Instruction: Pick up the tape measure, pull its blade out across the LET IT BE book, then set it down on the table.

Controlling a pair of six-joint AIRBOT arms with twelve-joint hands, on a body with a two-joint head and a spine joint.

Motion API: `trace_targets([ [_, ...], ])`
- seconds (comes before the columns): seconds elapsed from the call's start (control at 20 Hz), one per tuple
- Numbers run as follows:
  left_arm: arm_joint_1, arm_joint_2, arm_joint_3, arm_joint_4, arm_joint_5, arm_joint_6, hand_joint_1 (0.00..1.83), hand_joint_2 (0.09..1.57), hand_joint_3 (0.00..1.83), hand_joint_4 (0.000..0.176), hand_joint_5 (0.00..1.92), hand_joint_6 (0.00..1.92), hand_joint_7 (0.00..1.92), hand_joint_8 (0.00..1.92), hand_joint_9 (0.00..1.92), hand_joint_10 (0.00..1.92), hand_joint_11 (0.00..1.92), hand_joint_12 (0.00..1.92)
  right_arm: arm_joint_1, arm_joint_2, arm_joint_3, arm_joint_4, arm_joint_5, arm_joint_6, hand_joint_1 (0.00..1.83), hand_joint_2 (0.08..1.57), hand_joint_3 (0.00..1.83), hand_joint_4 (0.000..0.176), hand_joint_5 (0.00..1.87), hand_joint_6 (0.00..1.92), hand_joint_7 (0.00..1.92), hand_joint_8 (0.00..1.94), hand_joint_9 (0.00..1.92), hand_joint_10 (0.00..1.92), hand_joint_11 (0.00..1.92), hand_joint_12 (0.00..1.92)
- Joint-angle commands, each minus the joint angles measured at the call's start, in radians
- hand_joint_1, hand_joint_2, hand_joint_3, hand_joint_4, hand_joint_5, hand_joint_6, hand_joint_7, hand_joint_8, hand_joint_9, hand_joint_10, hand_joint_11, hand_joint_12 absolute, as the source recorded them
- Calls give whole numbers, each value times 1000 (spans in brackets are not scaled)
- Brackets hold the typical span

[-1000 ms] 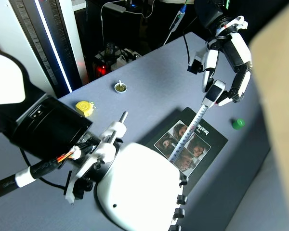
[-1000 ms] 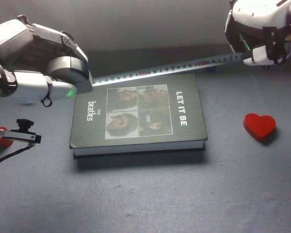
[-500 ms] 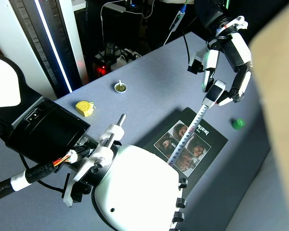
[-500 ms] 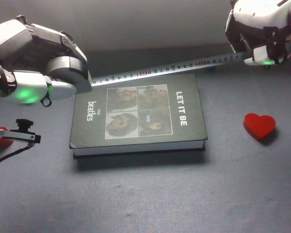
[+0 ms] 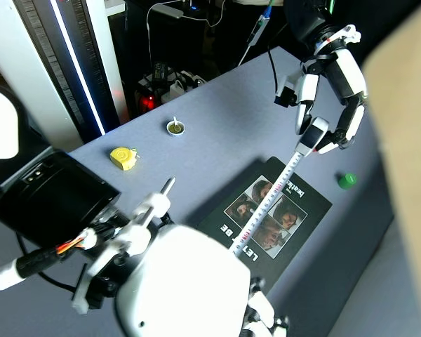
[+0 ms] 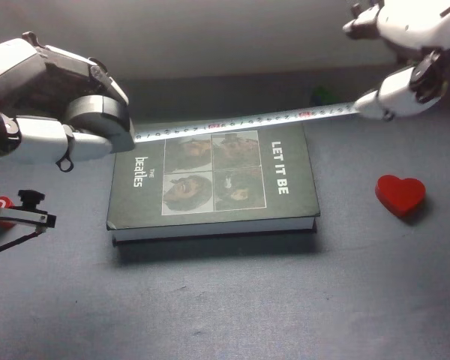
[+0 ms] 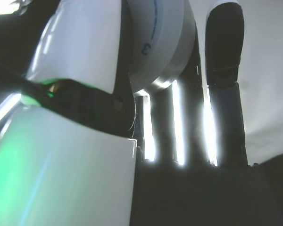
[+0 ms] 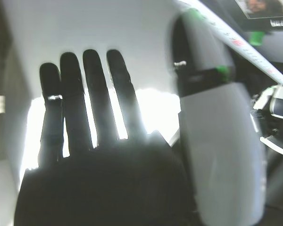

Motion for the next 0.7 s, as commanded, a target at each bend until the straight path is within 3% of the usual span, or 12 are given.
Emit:
trace_targets([
  [0.0, -2, 7, 9, 13, -124, -29, 1379, 1103, 0, 0, 954, 822, 1036, 892, 923, 1299, 908, 1206, 6, 5, -8, -49, 4, -3, 410, 1049, 0, 0, 154, 0, 155, 3, 149, 0, 0, 620],
  [0.05, 12, 7, 18, 54, -125, -71, 1379, 1104, 0, 0, 946, 828, 1041, 889, 922, 1298, 879, 1193, 5, 7, -24, -49, 1, -4, 318, 1037, 0, 1, 15, 0, 14, 0, 22, 0, 0, 314],
  [0.15, 36, 5, 37, 119, -139, -130, 1379, 1104, 0, 0, 947, 829, 1046, 887, 914, 1303, 875, 1193, 6, 11, -51, -49, -1, -3, 297, 1004, 0, 6, 0, 0, 0, 0, 0, 0, 0, 197],
  [0.4, 115, -32, 100, 204, -243, -256, 1379, 1103, 0, 0, 968, 808, 1039, 890, 910, 1313, 905, 1221, 19, 15, -132, -49, -22, 19, 256, 974, 0, 17, 0, 0, 0, 0, 0, 0, 0, 161],
  [0.65, 194, -85, 172, 247, -308, -373, 1379, 1108, 0, 0, 934, 841, 1041, 894, 909, 1315, 895, 1200, 36, 33, -225, -69, -22, 97, 171, 1015, 4, 16, 0, 0, 0, 0, 0, 0, 0, 173],
])
